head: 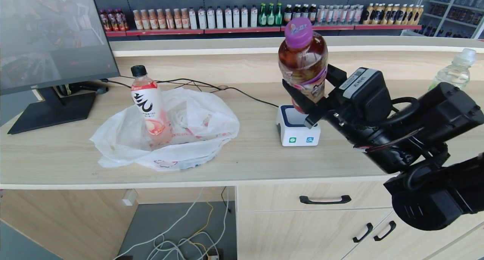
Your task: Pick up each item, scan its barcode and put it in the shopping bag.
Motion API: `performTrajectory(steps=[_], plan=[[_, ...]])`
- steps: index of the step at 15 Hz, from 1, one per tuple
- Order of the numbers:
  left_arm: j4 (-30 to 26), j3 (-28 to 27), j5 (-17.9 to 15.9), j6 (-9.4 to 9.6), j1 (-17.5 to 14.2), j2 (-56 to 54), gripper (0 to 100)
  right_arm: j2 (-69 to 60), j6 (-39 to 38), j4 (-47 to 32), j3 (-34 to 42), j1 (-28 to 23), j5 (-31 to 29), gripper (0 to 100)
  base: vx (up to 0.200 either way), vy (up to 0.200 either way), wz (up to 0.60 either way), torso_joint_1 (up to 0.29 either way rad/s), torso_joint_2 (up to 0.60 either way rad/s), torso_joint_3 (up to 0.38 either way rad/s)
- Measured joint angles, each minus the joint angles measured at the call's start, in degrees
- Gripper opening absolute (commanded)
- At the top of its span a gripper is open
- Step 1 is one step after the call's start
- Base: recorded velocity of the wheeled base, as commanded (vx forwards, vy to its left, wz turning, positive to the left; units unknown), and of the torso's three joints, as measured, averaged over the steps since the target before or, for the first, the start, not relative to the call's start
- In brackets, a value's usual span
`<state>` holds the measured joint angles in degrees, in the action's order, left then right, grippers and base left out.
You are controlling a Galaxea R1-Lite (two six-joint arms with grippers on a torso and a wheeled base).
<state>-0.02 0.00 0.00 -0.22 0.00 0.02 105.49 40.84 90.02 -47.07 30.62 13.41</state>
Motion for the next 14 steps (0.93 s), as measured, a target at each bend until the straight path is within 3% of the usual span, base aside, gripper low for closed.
performTrajectory(steps=[3, 9, 14], plan=[[0.0, 0.0, 0.0, -0.02, 0.0, 0.0, 100, -3.0, -11.4, -0.1, 1.6, 2.4, -8.6, 0, 0.000, 0.000, 0.00, 0.000, 0.00, 0.000], [0.0, 0.0, 0.0, -0.02, 0.0, 0.0, 100, -5.6, -32.7, -0.2, 7.1, 3.8, -16.1, 0, 0.000, 0.000, 0.00, 0.000, 0.00, 0.000], [0.0, 0.0, 0.0, -0.02, 0.0, 0.0, 100, -4.8, -36.4, -0.2, 14.4, 3.8, -17.1, 0, 0.000, 0.000, 0.00, 0.000, 0.00, 0.000]])
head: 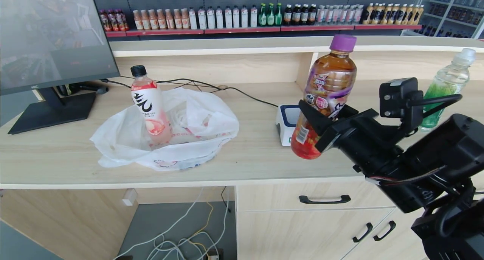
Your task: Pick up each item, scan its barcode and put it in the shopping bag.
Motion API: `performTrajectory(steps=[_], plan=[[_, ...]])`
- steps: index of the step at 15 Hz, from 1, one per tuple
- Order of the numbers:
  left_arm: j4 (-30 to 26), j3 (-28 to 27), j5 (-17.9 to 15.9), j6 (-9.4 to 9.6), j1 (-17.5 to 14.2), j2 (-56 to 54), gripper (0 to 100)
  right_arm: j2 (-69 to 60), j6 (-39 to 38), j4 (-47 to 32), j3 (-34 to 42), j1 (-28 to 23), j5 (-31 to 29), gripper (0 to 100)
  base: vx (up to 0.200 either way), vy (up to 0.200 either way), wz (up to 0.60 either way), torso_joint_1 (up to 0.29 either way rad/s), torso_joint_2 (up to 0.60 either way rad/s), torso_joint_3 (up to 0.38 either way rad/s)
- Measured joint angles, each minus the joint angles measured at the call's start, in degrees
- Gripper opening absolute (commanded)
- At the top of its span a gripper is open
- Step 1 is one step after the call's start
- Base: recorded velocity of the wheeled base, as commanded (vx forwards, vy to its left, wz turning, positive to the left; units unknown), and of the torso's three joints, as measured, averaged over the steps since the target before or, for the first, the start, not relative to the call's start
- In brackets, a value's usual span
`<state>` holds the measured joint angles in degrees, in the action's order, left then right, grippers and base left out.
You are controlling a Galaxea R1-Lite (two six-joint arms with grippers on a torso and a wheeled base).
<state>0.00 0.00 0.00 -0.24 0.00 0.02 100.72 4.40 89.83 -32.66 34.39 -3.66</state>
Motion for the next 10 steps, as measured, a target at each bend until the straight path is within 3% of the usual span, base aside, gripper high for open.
performTrajectory(steps=[10], plan=[[0.0, 0.0, 0.0, -0.05, 0.0, 0.0, 100, -4.2, -3.0, 0.1, 3.9, 0.9, -2.3, 0, 0.000, 0.000, 0.00, 0.000, 0.00, 0.000]])
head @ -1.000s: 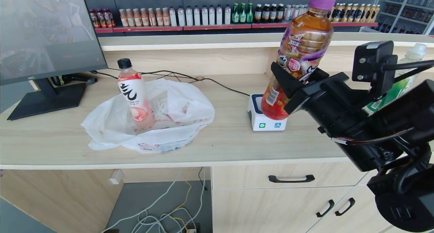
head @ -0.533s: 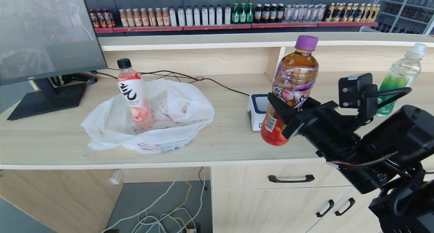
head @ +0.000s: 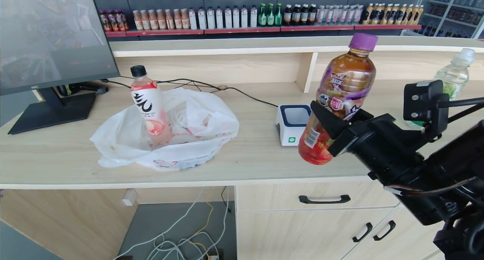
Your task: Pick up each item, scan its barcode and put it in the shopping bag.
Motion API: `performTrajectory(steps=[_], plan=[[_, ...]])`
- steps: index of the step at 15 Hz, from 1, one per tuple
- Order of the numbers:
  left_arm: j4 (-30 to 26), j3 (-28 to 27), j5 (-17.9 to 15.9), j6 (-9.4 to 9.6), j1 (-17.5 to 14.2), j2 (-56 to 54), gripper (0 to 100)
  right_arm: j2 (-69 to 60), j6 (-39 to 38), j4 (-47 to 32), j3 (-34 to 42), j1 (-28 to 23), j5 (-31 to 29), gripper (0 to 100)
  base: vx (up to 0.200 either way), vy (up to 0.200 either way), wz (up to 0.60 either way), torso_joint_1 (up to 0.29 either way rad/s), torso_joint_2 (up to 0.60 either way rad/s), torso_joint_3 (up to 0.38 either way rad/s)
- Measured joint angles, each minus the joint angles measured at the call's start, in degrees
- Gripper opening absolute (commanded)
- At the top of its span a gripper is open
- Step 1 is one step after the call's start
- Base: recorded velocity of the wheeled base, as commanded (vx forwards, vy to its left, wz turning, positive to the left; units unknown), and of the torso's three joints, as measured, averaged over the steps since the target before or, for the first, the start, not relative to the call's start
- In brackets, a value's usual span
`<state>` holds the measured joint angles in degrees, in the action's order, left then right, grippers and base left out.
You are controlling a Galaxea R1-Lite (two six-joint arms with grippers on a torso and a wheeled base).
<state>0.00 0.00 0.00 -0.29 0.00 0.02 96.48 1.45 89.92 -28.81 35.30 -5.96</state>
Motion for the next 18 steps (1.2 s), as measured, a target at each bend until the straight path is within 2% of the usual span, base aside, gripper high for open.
performTrajectory(steps=[1, 18], plan=[[0.0, 0.0, 0.0, 0.02, 0.0, 0.0, 100, -0.3, 0.0, 0.0, -0.3, 0.5, 0.1, 0, 0.000, 0.000, 0.00, 0.000, 0.00, 0.000], [0.0, 0.0, 0.0, -0.13, 0.0, 0.0, 100, -4.1, -0.5, 0.0, -1.0, 1.2, 0.1, 0, 0.000, 0.200, 0.00, 0.001, 0.00, 0.003]])
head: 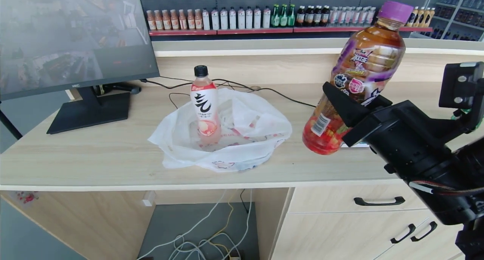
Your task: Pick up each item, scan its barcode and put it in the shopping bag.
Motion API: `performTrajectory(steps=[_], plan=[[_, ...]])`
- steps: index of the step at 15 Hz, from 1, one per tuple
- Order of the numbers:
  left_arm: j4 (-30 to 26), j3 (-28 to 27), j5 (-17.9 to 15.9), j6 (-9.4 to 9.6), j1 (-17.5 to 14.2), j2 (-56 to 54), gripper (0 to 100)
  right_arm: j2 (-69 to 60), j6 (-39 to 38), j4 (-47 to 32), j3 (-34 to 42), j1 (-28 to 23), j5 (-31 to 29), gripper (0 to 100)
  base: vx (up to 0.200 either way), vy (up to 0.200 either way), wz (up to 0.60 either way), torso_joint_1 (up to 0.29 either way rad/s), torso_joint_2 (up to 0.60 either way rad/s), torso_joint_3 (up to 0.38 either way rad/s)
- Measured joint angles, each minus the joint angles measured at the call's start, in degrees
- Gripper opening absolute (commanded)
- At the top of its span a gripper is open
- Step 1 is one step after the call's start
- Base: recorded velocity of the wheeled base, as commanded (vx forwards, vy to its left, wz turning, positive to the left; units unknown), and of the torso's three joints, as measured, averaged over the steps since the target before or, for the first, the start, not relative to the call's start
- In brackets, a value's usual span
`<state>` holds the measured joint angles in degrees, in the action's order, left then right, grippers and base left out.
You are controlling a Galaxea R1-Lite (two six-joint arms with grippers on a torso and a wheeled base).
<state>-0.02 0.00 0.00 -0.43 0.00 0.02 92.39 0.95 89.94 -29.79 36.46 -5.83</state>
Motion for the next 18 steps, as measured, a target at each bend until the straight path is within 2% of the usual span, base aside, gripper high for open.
performTrajectory(steps=[3, 18], plan=[[0.0, 0.0, 0.0, 0.00, 0.0, 0.0, 100, 1.2, 0.8, 0.0, -0.4, 0.3, 0.0, 0, 0.000, 0.200, 0.00, 0.005, 0.00, -0.001], [0.0, 0.0, 0.0, 0.18, 0.0, 0.0, 100, 14.7, -0.2, 0.0, -10.7, -1.0, -0.4, 0, 0.000, 0.000, 0.00, 0.000, 0.00, 0.000]])
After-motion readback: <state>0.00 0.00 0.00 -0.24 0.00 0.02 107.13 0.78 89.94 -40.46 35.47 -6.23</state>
